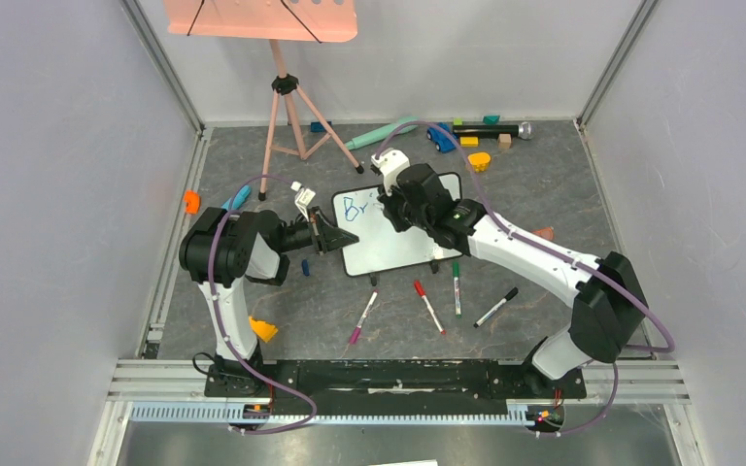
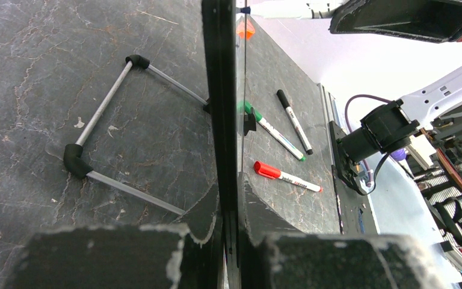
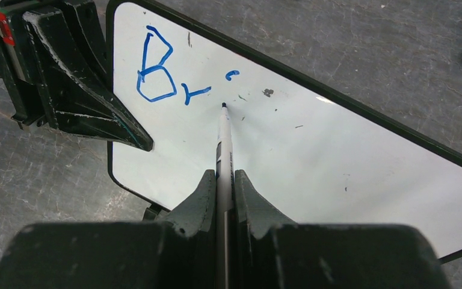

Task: Write a sentence on the whiteboard
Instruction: Pick up the sentence from the whiteboard.

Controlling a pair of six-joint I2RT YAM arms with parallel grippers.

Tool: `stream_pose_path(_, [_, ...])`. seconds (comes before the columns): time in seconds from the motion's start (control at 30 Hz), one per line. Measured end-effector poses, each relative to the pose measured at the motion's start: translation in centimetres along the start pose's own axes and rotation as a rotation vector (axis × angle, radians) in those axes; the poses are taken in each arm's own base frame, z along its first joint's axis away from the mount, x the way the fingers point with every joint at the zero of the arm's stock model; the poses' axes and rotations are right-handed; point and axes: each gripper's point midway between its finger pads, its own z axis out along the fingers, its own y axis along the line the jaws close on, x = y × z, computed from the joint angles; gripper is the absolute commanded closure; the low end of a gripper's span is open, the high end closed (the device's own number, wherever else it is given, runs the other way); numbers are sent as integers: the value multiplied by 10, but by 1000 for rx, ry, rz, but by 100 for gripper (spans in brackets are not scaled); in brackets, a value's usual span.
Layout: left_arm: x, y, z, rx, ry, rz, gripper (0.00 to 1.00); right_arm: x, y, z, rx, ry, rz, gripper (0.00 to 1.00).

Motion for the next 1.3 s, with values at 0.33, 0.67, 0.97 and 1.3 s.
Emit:
stream_pose_path(0.33, [0, 0, 0, 0, 0, 0, 98, -5, 0, 5, -1, -3, -4, 100])
stream_pose_path(0.67, [0, 0, 0, -1, 0, -1, 98, 1, 1, 5, -8, 0, -1, 100])
stream_pose_path(0.97, [0, 0, 0, -1, 0, -1, 98, 28, 7, 1, -42, 47, 6, 100])
stream_pose_path(1.3, [0, 0, 0, 0, 0, 0, 98, 30, 7, -2, -45, 57, 16, 100])
